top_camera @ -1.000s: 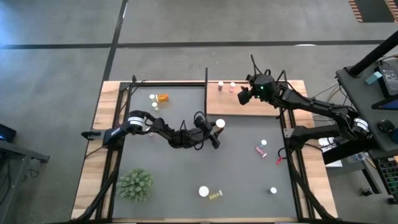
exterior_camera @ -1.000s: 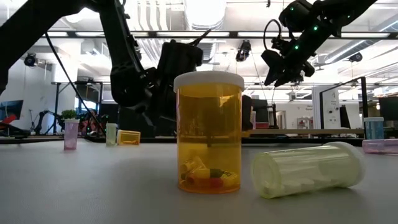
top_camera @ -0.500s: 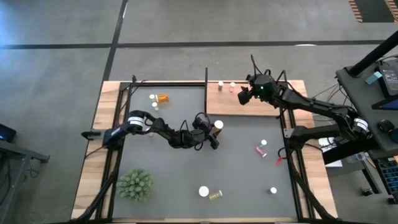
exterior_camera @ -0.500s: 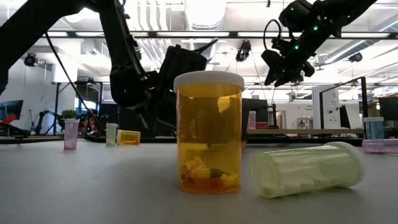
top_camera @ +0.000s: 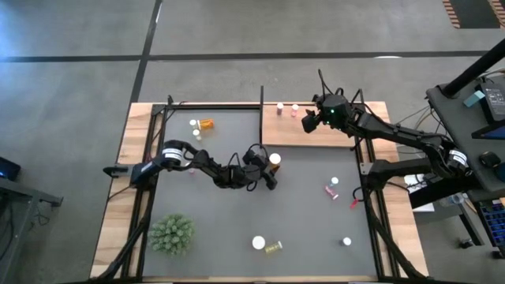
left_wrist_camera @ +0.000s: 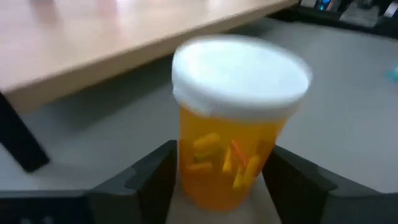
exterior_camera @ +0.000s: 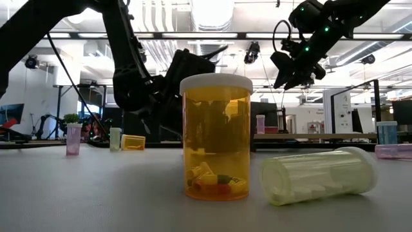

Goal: Pick and place medicine bottles onto shelf by color
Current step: Move the middle orange pill bottle to the center of the table, then move the top orange pill bottle to the center of the table

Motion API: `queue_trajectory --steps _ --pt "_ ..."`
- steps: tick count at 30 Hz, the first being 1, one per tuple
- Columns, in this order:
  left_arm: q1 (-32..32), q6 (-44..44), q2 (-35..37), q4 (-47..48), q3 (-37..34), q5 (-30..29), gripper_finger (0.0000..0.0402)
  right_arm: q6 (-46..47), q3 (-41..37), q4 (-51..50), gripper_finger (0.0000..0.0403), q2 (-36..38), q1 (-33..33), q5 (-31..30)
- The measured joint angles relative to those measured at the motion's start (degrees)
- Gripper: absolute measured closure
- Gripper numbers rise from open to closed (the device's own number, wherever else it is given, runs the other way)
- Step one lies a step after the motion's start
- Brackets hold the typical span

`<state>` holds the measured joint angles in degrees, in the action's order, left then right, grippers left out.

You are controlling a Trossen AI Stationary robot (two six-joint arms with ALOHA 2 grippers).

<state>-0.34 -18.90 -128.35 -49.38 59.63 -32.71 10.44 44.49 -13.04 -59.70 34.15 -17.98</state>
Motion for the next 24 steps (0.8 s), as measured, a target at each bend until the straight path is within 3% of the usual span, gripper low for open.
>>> queue_trajectory --steps 6,11,17,24 --pt "-0.1 0.0 0.8 -0.5 -0.8 0.0 0.0111 0.0 0.0 0.0 0.0190 0.0 0.0 0.0" --pt "-0.1 0.3 5.5 -0.8 -5.0 2.1 0.0097 0.0 0.0 0.0 0.0190 0.0 0.0 0.0" --pt "-0.2 2.6 17.2 -0.6 -15.1 7.9 0.0096 0.0 0.0 0.0 0.0190 0.0 0.0 0.0" --pt "0.0 19.9 34.6 3.0 -23.8 6.4 0.0096 0.0 0.0 0.0 0.0190 0.0 0.0 0.0"
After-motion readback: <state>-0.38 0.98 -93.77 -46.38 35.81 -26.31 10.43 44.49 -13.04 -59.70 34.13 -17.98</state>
